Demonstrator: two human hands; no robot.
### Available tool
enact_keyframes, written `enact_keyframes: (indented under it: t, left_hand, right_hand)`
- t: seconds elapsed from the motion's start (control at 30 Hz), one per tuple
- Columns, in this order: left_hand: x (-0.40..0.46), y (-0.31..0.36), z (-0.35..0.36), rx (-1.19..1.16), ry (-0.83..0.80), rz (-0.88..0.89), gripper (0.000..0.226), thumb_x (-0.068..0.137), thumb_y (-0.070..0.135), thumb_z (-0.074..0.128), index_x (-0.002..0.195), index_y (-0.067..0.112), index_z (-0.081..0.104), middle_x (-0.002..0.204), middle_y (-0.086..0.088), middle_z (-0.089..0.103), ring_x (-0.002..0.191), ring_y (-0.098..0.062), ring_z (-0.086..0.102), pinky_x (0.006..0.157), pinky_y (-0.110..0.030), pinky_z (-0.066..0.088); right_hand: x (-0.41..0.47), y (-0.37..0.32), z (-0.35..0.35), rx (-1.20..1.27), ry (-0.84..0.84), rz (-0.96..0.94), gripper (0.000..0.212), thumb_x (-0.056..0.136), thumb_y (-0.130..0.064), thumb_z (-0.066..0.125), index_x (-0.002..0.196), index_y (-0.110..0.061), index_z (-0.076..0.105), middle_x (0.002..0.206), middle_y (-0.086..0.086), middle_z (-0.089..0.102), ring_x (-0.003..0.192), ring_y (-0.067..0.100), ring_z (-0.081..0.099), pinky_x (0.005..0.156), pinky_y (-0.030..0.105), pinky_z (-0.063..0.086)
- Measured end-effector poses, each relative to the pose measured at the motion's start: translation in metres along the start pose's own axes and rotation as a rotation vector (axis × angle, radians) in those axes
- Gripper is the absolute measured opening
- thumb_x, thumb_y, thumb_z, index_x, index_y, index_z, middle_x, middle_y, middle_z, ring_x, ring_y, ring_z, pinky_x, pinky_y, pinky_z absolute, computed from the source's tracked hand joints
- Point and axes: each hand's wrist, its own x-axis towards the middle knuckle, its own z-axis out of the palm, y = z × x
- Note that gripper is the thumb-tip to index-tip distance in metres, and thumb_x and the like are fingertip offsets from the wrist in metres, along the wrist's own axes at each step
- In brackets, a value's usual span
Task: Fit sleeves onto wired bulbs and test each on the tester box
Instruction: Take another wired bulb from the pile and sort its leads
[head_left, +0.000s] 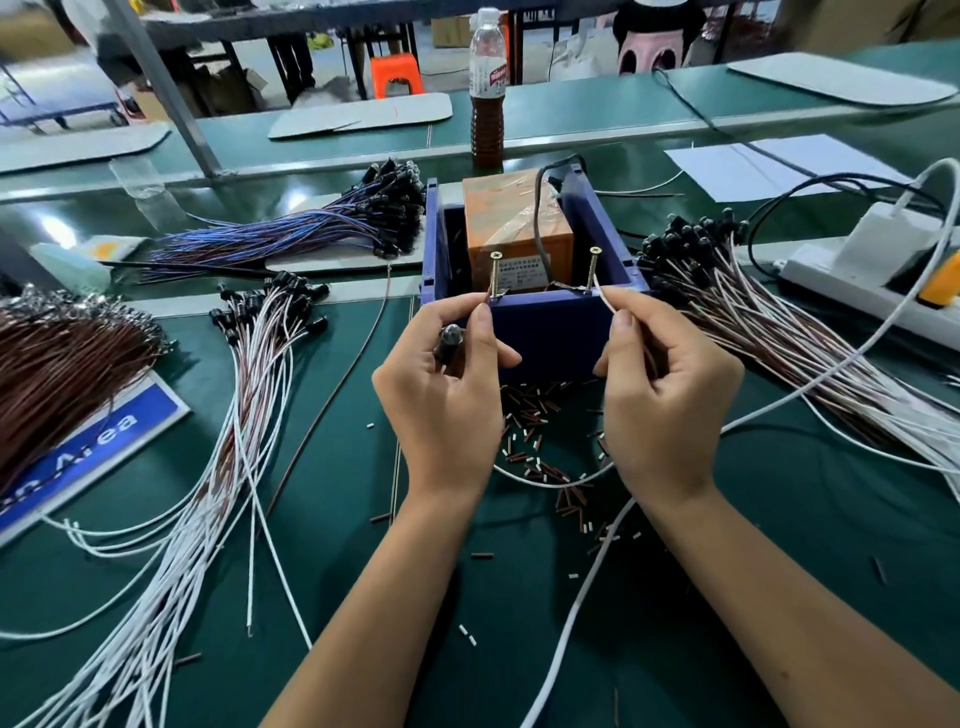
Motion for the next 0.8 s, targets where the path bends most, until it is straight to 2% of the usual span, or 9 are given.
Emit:
enact_keyframes:
  t: [0.1, 0.2, 0.3, 0.5, 0.6, 0.8]
  left_hand:
    - [-0.0003, -0.001, -0.0012, 0.007, 0.003, 0.004, 0.01, 0.101, 0.014, 0.063, 0.099, 0.014, 0.073, 0.064, 0.006, 0.071, 0.06, -0.02, 0.07, 0.062, -0.033, 0.056]
    - [0.0, -0.0011, -0.0017, 0.017, 0.017, 0.006, 0.013, 0.101, 0.013, 0.063, 0.095, 0.018, 0.073, 0.063, 0.006, 0.07, 0.059, -0.019, 0.07, 0.061, -0.027, 0.052]
    - [0.0005, -0.0011, -0.0012, 0.029, 0.031, 0.01, 0.016, 0.101, 0.013, 0.063, 0.092, 0.022, 0.072, 0.063, 0.008, 0.07, 0.058, -0.016, 0.07, 0.062, -0.022, 0.051]
    - [-0.0002, -0.0011, -0.0012, 0.033, 0.024, 0.0, 0.017, 0.101, 0.014, 0.063, 0.089, 0.019, 0.074, 0.062, 0.008, 0.069, 0.058, -0.016, 0.069, 0.062, -0.025, 0.053]
    - [0.0004, 0.0005, -0.0006, 0.025, 0.026, -0.014, 0.02, 0.101, 0.014, 0.063, 0.087, 0.025, 0.073, 0.061, 0.007, 0.069, 0.056, -0.017, 0.068, 0.062, -0.029, 0.053]
    - [0.0004, 0.0007, -0.0012, 0.042, 0.029, -0.005, 0.018, 0.101, 0.013, 0.063, 0.09, 0.021, 0.075, 0.061, 0.007, 0.069, 0.058, -0.018, 0.069, 0.063, -0.033, 0.056]
  right_hand:
    - [-0.0001, 0.0009, 0.0, 0.016, 0.003, -0.001, 0.024, 0.1, -0.006, 0.057, 0.11, -0.01, 0.079, 0.078, -0.014, 0.068, 0.068, 0.007, 0.066, 0.064, 0.019, 0.047]
    - [0.0008, 0.0026, 0.0001, 0.008, 0.006, -0.011, 0.024, 0.099, -0.006, 0.056, 0.107, -0.009, 0.079, 0.075, -0.01, 0.068, 0.065, 0.01, 0.065, 0.057, 0.026, 0.047]
    - [0.0013, 0.0034, 0.0, -0.018, 0.005, -0.019, 0.025, 0.098, -0.006, 0.056, 0.108, -0.009, 0.079, 0.078, -0.004, 0.072, 0.07, 0.011, 0.067, 0.059, 0.029, 0.051]
    - [0.0018, 0.0046, 0.0014, -0.027, -0.002, -0.023, 0.027, 0.097, -0.003, 0.056, 0.109, -0.008, 0.079, 0.082, -0.006, 0.071, 0.069, 0.001, 0.064, 0.062, 0.016, 0.044]
    - [0.0011, 0.0049, 0.002, -0.022, -0.006, -0.033, 0.029, 0.096, 0.0, 0.056, 0.112, -0.009, 0.079, 0.083, -0.008, 0.07, 0.065, -0.002, 0.059, 0.062, 0.013, 0.04]
    - [0.0019, 0.0048, 0.0015, -0.022, -0.017, -0.052, 0.031, 0.097, -0.003, 0.055, 0.114, -0.011, 0.079, 0.083, -0.012, 0.069, 0.069, 0.003, 0.064, 0.062, 0.018, 0.044]
